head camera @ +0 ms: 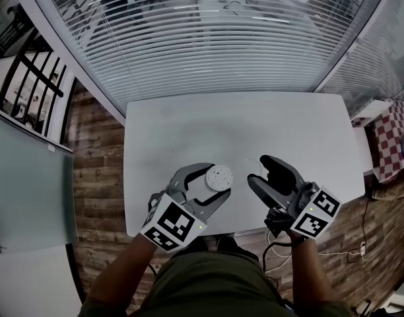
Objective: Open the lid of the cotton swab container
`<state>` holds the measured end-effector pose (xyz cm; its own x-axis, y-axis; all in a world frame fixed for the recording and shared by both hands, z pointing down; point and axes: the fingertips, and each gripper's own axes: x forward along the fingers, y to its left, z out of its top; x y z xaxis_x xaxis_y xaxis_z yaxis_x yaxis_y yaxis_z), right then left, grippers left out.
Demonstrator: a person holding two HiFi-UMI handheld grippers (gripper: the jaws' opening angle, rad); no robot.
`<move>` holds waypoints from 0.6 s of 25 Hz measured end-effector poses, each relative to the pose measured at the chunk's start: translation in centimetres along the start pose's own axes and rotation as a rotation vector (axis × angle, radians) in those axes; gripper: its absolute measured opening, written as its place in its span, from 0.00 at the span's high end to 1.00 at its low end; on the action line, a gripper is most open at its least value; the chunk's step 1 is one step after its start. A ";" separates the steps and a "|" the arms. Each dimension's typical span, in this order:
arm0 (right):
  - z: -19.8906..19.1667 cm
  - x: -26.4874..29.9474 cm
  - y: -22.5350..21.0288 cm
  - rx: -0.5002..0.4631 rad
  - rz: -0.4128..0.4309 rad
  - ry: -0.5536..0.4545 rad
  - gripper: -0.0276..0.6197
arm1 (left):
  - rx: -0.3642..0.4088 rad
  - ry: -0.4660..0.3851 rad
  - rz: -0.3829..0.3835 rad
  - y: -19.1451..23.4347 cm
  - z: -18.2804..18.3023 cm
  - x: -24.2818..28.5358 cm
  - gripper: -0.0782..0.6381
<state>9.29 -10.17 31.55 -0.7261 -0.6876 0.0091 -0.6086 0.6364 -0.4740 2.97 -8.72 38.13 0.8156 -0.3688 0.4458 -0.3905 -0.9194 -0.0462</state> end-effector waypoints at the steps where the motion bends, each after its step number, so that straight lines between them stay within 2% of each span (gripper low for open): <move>1: 0.2 -0.1 0.3 -0.006 -0.001 -0.005 0.53 | 0.000 0.000 0.000 0.0 -0.1 -0.1 0.53; 15: 2.2 -1.5 3.3 -0.055 -0.012 -0.055 0.53 | 0.006 -0.011 0.009 0.7 -0.5 -2.3 0.53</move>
<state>9.05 -7.85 28.00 -0.7010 -0.7123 -0.0352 -0.6347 0.6456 -0.4247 0.64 -8.48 37.54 0.8169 -0.3781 0.4356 -0.3949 -0.9170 -0.0554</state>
